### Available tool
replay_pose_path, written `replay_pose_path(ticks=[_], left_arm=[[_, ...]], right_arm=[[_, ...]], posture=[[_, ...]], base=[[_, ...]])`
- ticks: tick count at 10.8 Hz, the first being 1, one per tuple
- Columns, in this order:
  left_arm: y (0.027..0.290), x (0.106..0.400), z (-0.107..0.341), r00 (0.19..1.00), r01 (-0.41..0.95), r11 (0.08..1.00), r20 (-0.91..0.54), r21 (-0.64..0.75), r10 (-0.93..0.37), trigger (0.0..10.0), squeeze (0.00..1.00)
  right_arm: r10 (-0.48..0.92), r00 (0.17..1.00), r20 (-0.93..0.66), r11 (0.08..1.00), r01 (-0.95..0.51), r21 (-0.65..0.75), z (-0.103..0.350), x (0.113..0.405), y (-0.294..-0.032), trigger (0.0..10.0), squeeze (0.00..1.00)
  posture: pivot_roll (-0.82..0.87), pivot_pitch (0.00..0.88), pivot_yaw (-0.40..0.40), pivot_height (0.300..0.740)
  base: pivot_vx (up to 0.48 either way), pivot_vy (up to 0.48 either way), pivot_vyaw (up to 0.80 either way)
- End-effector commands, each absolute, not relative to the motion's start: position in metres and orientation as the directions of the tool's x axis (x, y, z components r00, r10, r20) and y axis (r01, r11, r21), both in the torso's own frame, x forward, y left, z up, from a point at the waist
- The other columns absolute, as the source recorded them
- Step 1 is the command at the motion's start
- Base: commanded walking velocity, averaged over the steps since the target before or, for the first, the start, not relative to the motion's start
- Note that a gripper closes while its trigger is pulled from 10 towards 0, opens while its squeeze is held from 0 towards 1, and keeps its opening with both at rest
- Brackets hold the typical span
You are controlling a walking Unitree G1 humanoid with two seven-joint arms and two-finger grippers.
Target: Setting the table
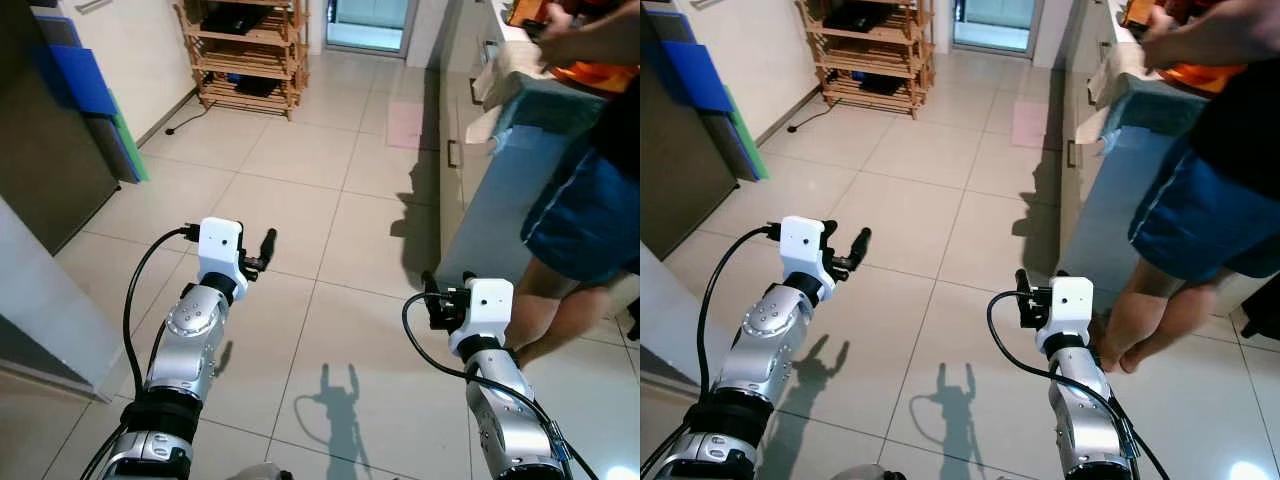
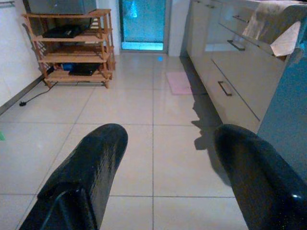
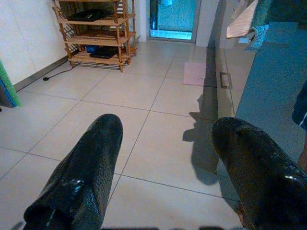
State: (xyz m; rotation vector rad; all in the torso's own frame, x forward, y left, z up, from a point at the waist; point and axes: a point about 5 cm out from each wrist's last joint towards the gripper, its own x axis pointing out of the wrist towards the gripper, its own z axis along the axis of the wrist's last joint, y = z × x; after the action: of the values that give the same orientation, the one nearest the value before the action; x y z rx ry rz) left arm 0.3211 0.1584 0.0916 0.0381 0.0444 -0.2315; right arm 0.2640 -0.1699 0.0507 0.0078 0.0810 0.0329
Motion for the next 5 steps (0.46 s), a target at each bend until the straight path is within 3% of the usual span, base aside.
replay_pose_path(ticks=[1, 5], left_arm=[[0.1519, 0.3245, 0.0937, 0.966, 0.254, 0.967, -0.047, 0.033, -0.253, 10.0, 1.0], [0.1495, 0.3289, 0.1032, 0.973, 0.231, 0.973, 0.014, 0.001, -0.231, 10.0, 1.0]], right_arm=[[0.019, 0.997, -0.071, 1.0, -0.019, 0.004, 0.0525, 0.2648, -0.174, 10.0, 0.0], [0.009, 0.999, -0.035, 1.0, -0.008, 0.023, 0.0596, 0.2671, -0.1744, 10.0, 0.0]], posture=[[0.02, 0.0, 0.014, 0.74], [0.02, 0.0, -0.005, 0.74]], base=[[0.0, 0.0, 0.0], [0.0, 0.0, 0.0]])
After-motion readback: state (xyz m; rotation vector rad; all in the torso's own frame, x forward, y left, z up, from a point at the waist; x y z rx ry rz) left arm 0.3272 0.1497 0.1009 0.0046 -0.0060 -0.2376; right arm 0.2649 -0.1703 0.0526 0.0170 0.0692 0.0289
